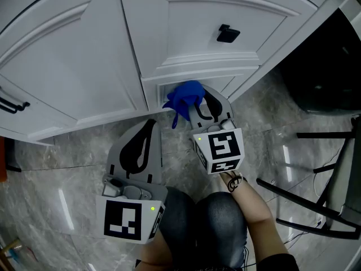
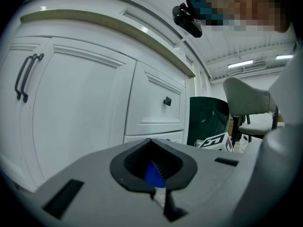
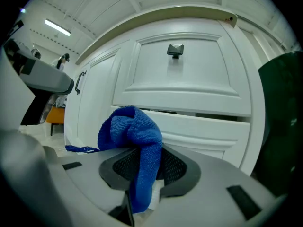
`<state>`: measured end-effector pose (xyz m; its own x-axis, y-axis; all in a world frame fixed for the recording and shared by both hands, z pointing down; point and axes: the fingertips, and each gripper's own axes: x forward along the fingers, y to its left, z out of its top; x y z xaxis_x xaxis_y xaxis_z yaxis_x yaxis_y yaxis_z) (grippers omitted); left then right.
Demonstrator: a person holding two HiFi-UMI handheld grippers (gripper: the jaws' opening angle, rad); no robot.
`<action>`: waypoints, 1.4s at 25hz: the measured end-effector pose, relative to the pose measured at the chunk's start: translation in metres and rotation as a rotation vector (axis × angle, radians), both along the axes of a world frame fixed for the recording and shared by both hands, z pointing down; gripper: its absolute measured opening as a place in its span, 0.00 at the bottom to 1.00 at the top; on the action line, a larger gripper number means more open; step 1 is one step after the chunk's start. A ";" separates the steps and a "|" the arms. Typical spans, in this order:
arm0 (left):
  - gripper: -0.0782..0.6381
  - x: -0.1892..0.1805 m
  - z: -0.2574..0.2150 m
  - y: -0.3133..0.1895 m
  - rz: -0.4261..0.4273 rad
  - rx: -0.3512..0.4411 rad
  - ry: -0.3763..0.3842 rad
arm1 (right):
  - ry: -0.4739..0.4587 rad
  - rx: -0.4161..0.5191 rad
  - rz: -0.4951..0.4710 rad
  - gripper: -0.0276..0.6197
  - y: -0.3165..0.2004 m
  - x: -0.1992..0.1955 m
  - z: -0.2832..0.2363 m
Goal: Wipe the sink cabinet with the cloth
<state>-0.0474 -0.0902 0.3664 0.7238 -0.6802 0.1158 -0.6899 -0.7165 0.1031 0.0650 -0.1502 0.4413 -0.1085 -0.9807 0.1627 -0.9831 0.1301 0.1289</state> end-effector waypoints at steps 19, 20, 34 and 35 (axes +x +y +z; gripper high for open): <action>0.11 0.011 0.001 0.001 0.020 -0.003 0.012 | -0.057 -0.013 0.134 0.22 0.015 0.053 0.000; 0.11 0.012 0.000 0.001 0.021 -0.003 0.013 | -0.058 -0.025 0.145 0.22 0.015 0.058 0.004; 0.11 0.017 0.004 0.001 0.020 -0.004 -0.012 | 0.049 -0.011 0.125 0.22 0.000 0.067 0.020; 0.11 0.018 0.005 0.001 0.022 -0.004 -0.014 | 0.052 -0.009 0.124 0.22 0.001 0.067 0.020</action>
<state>-0.0298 -0.0892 0.3711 0.7368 -0.6637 0.1289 -0.6754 -0.7310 0.0969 0.1316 -0.1496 0.4617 0.0225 -0.9845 0.1739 -0.9838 0.0092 0.1792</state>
